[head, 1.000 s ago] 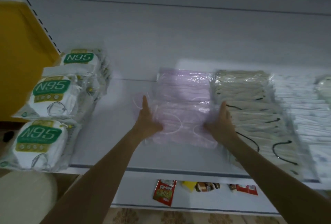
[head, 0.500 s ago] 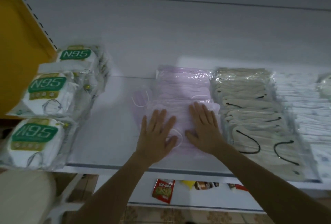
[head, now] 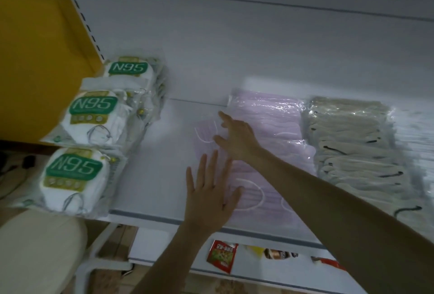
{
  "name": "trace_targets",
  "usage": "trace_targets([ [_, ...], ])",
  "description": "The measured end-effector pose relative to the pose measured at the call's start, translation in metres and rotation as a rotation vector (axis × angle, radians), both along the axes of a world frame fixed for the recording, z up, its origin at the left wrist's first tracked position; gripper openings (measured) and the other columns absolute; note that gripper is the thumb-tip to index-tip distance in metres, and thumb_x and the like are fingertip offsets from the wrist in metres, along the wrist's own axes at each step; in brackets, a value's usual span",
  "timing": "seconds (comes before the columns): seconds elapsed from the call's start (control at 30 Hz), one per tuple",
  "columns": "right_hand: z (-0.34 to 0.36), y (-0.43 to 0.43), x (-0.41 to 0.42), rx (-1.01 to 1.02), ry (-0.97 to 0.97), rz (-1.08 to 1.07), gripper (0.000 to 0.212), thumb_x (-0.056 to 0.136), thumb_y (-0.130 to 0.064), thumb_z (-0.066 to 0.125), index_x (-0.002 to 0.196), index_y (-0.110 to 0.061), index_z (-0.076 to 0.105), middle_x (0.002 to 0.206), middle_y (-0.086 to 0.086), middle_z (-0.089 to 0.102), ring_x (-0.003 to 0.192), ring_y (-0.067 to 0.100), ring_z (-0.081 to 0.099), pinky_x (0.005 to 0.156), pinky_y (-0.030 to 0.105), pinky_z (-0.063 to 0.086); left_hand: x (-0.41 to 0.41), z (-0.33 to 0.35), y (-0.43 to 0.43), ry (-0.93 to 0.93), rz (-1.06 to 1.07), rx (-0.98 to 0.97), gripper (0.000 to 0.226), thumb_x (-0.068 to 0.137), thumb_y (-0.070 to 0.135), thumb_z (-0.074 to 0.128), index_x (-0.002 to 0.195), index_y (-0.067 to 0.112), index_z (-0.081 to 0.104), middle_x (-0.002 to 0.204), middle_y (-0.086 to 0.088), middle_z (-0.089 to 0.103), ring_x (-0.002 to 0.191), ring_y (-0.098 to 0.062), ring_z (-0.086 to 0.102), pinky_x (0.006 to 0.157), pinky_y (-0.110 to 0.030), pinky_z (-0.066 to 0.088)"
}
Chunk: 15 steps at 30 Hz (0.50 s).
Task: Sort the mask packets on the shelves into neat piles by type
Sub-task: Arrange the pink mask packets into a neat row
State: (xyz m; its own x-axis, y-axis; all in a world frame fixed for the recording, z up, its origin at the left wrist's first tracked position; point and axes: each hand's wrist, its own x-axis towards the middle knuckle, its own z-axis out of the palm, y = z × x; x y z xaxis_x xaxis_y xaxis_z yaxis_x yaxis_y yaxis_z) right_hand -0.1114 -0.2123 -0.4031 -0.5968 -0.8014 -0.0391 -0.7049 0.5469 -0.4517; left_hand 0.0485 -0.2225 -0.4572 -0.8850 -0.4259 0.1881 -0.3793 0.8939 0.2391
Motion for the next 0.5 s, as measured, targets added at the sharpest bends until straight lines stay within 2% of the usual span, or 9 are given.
trace_targets([
  [0.03, -0.001, -0.014, 0.000, 0.082, 0.007, 0.010, 0.072, 0.090, -0.040, 0.053, 0.148, -0.019, 0.016, 0.140, 0.011, 0.045, 0.134, 0.028, 0.033, 0.113, 0.038, 0.018, 0.010, 0.000, -0.005, -0.002, 0.037, 0.003, 0.062, 0.095, 0.058, 0.012, 0.140, 0.023, 0.034, 0.144, -0.014, 0.042, 0.130, -0.038, 0.041, 0.099, -0.062, 0.020],
  [0.1, -0.006, -0.034, 0.006, 0.253, 0.041, 0.041, 0.074, 0.091, -0.046, 0.047, 0.149, -0.020, 0.010, 0.146, 0.012, 0.039, 0.141, 0.028, 0.020, 0.116, 0.043, 0.006, 0.031, -0.003, -0.012, 0.000, 0.057, -0.004, 0.059, 0.096, 0.055, 0.012, 0.139, 0.023, 0.035, 0.142, -0.014, 0.044, 0.128, -0.037, 0.044, 0.097, -0.062, 0.020],
  [0.2, -0.013, -0.054, 0.030, 0.366, 0.138, 0.171, 0.065, 0.097, -0.038, 0.035, 0.150, -0.017, 0.003, 0.150, 0.009, 0.033, 0.144, 0.025, 0.008, 0.114, 0.046, -0.009, 0.057, -0.012, -0.018, -0.020, 0.093, 0.008, 0.056, 0.099, 0.050, 0.010, 0.139, 0.020, 0.036, 0.142, -0.011, 0.045, 0.128, -0.033, 0.045, 0.097, -0.060, 0.023],
  [0.3, -0.019, -0.068, 0.064, 0.336, 0.157, 0.332, 0.060, 0.098, -0.025, 0.033, 0.150, -0.015, 0.005, 0.148, 0.009, 0.034, 0.142, 0.022, 0.017, 0.113, 0.048, -0.012, 0.068, -0.019, -0.034, 0.023, 0.195, 0.067, 0.057, 0.100, 0.044, 0.010, 0.136, 0.007, 0.035, 0.138, -0.018, 0.048, 0.123, -0.036, 0.050, 0.097, -0.054, 0.032],
  [0.4, -0.022, -0.070, 0.086, 0.266, 0.100, 0.428, 0.063, 0.095, -0.016, 0.037, 0.150, -0.017, 0.005, 0.150, 0.004, 0.031, 0.140, 0.017, 0.024, 0.114, 0.044, -0.010, 0.075, -0.021, -0.057, 0.108, 0.228, 0.093, 0.058, 0.101, 0.037, 0.011, 0.132, -0.004, 0.037, 0.133, -0.029, 0.047, 0.120, -0.045, 0.049, 0.096, -0.056, 0.039],
  [0.5, -0.011, -0.039, 0.088, 0.064, 0.095, 0.355, 0.064, 0.093, -0.017, 0.039, 0.150, -0.017, 0.009, 0.153, 0.003, 0.024, 0.142, 0.018, 0.020, 0.115, 0.040, -0.003, 0.075, -0.013, -0.079, 0.080, 0.157, 0.036, 0.057, 0.100, 0.037, 0.009, 0.132, 0.002, 0.042, 0.133, -0.030, 0.047, 0.118, -0.049, 0.049, 0.091, -0.058, 0.043],
])
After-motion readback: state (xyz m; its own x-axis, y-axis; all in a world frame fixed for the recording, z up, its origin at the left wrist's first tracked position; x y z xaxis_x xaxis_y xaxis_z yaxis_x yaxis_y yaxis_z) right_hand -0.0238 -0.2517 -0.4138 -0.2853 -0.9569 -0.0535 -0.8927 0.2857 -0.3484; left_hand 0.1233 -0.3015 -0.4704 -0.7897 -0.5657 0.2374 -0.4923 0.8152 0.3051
